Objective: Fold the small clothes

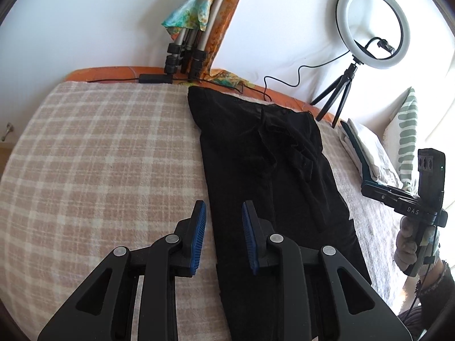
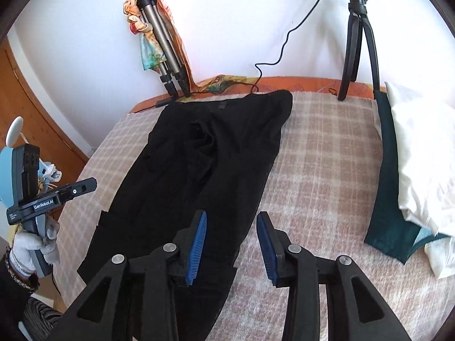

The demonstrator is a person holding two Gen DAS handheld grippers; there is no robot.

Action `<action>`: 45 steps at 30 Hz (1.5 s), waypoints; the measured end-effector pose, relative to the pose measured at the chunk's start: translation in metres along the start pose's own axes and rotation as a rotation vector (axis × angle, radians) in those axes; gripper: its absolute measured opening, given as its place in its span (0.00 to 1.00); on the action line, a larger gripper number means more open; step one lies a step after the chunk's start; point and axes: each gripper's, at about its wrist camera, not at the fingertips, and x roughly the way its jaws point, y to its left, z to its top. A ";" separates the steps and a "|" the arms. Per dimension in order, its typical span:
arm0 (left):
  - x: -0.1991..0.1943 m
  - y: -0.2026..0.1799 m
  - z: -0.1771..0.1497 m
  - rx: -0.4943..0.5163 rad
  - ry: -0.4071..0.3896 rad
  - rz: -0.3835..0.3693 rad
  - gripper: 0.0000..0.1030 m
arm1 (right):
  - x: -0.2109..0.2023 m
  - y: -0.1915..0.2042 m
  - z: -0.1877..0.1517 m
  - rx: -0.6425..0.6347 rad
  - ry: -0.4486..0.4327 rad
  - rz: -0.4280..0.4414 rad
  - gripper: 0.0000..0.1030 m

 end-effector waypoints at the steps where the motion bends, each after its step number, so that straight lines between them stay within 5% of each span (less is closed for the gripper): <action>1: 0.002 0.002 0.009 0.004 -0.001 0.004 0.28 | 0.002 -0.002 0.008 -0.012 -0.004 -0.012 0.38; 5: 0.019 0.007 0.042 0.023 0.017 -0.012 0.42 | 0.014 -0.017 0.041 -0.008 0.004 -0.001 0.42; 7: 0.030 0.012 0.057 0.017 0.020 -0.023 0.44 | 0.022 -0.029 0.059 0.008 0.008 0.022 0.56; 22: 0.125 0.060 0.112 -0.115 0.075 -0.147 0.44 | 0.114 -0.114 0.125 0.257 -0.003 0.153 0.54; 27: 0.139 0.056 0.116 -0.093 0.063 -0.194 0.44 | 0.133 -0.108 0.130 0.220 0.017 0.175 0.45; 29: 0.142 0.055 0.116 -0.090 0.057 -0.209 0.43 | 0.137 -0.105 0.132 0.206 0.028 0.197 0.32; 31: 0.144 0.054 0.117 -0.086 0.049 -0.213 0.39 | 0.142 -0.102 0.135 0.193 0.046 0.203 0.17; 32: 0.145 0.052 0.118 -0.076 0.044 -0.209 0.16 | 0.143 -0.100 0.137 0.175 0.052 0.188 0.12; 33: 0.145 0.051 0.121 -0.067 0.040 -0.195 0.04 | 0.143 -0.096 0.141 0.154 0.056 0.166 0.04; 38: 0.142 0.050 0.129 -0.067 0.006 -0.183 0.03 | 0.141 -0.087 0.159 0.054 0.066 0.086 0.04; 39: 0.142 0.051 0.129 -0.072 0.004 -0.192 0.03 | 0.142 -0.087 0.159 0.041 0.076 0.080 0.11; 42: 0.145 0.058 0.130 -0.108 0.042 -0.199 0.28 | 0.140 -0.094 0.154 0.056 0.065 0.093 0.39; 43: 0.146 0.062 0.129 -0.120 0.042 -0.198 0.41 | 0.139 -0.098 0.153 0.075 0.054 0.102 0.39; 45: 0.147 0.066 0.129 -0.140 0.015 -0.205 0.42 | 0.140 -0.109 0.151 0.122 0.048 0.131 0.39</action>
